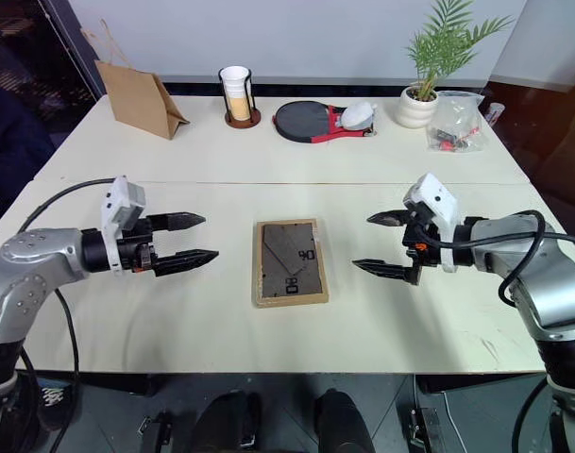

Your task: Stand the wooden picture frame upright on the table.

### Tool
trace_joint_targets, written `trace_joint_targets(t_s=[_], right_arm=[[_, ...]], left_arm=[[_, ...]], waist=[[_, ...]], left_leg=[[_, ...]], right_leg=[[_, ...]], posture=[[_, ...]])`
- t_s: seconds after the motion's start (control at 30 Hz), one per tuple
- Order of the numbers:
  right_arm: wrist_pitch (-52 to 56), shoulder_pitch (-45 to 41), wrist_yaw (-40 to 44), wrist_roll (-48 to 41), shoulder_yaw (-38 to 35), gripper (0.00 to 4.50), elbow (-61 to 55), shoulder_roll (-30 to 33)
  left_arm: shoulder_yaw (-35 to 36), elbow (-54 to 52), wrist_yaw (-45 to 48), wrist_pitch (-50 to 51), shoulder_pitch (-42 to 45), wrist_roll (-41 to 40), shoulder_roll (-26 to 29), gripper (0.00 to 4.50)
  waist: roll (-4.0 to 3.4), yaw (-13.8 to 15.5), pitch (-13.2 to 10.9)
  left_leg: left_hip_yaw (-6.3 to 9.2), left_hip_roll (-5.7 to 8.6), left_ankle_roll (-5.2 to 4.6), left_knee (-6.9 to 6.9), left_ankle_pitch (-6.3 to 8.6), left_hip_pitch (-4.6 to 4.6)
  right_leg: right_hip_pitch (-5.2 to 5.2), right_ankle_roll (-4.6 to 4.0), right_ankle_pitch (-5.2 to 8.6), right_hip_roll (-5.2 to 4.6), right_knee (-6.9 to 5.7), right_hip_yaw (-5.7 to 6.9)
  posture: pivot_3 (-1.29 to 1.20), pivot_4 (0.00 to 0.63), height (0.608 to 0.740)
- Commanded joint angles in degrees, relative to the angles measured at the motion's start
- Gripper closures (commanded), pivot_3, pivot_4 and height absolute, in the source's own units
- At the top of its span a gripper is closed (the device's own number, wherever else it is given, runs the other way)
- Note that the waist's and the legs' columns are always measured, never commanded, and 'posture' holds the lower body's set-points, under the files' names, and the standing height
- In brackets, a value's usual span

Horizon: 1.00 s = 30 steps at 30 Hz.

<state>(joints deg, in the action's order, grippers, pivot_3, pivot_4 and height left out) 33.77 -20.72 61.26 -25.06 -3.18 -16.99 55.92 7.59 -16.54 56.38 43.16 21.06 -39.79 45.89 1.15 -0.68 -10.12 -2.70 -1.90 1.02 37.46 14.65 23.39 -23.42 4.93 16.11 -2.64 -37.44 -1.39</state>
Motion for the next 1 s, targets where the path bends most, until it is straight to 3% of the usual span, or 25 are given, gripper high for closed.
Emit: trace_joint_targets(t_s=[0.03,0.9,0.97,1.0], right_arm=[[1.15,-0.24,0.22,-1.04,-1.25,0.04,-3.26,1.20],[1.55,-6.12,-3.38,1.95,2.07,0.04,0.51,-2.07],[0.95,-6.39,-4.26,2.95,2.68,0.55,1.57,-2.96],[0.47,-6.35,-4.57,3.56,3.04,0.86,2.05,-3.40]], left_arm=[[-0.83,0.52,1.46,-1.00,1.10,0.15,0.33,0.00],[-0.31,0.39,-1.11,-3.80,-1.31,1.55,-1.54,0.00],[-0.04,1.03,-1.75,-4.09,-1.67,1.79,-2.09,0.00],[-0.10,1.52,-1.93,-4.74,-1.95,2.30,-2.30,0.54]], waist=[[0.00,-0.01,0.00],[0.00,-0.07,0.00],[0.00,-0.05,0.00],[0.00,-0.05,0.00]], left_leg=[[0.00,0.00,0.00,0.01,0.00,0.00],[0.02,-0.01,0.00,-0.01,0.00,-0.01],[0.02,-0.01,0.00,0.00,0.00,0.01],[0.02,-0.01,0.00,0.00,0.00,0.01]], right_leg=[[0.00,0.00,0.00,0.00,0.00,0.00],[-0.01,0.00,0.00,0.02,-0.02,0.00],[-0.01,0.00,0.00,0.02,-0.01,0.00],[-0.01,0.00,0.00,0.01,-0.01,0.00]], posture=[[0.00,0.150,0.740],[0.00,0.150,0.740],[0.00,0.150,0.740],[0.00,0.150,0.740]])
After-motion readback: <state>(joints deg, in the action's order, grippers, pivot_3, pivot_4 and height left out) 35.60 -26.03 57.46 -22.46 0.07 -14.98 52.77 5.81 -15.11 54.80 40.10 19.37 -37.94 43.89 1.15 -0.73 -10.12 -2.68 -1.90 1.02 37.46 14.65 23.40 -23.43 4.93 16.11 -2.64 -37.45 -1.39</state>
